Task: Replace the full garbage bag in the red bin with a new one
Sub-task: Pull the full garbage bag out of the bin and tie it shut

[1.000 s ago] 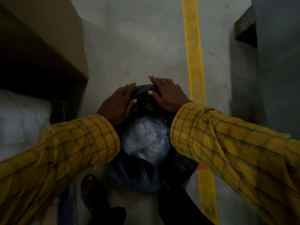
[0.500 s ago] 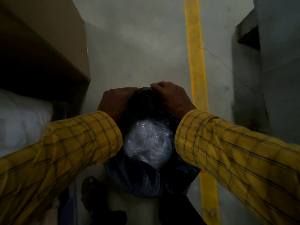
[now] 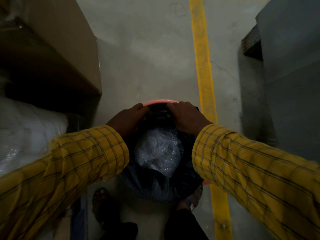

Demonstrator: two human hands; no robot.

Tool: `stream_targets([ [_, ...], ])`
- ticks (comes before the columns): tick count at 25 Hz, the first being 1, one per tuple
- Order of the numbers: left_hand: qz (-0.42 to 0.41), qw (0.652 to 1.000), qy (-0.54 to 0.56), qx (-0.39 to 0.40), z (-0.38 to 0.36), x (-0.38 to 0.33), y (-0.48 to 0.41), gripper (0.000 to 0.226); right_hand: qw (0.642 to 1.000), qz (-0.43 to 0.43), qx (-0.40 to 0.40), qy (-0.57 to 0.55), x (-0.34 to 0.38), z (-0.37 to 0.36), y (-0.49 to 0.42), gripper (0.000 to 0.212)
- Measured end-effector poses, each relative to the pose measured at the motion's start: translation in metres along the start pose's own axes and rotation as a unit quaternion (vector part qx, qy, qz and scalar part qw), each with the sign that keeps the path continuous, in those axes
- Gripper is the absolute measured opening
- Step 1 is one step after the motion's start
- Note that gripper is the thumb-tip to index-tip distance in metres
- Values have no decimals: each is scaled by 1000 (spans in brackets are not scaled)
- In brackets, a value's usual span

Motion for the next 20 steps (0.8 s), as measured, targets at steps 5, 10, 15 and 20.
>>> stream_targets([
  [5,-16,993,-94,-67,10,9,11,46,998,-54,-13,-32,-14,6,13,47],
  [10,123,988,-28,-93,2,33,16,37,991,-101,-21,81,-44,-2,5,57],
  [15,142,980,-123,-65,8,47,23,34,976,-116,-12,184,-60,-1,16,22],
  [20,92,987,-105,-75,31,33,26,29,994,-33,-28,96,-59,20,29,21],
])
Point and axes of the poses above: each hand's wrist, its own y-axis away from the middle knuckle, its own z-axis out of the back of the hand, x = y × z, the point moved 10 cm from there along -y, towards the middle knuckle, and after that the axes turned 11 degrees about -x, right-handed, at the moved point
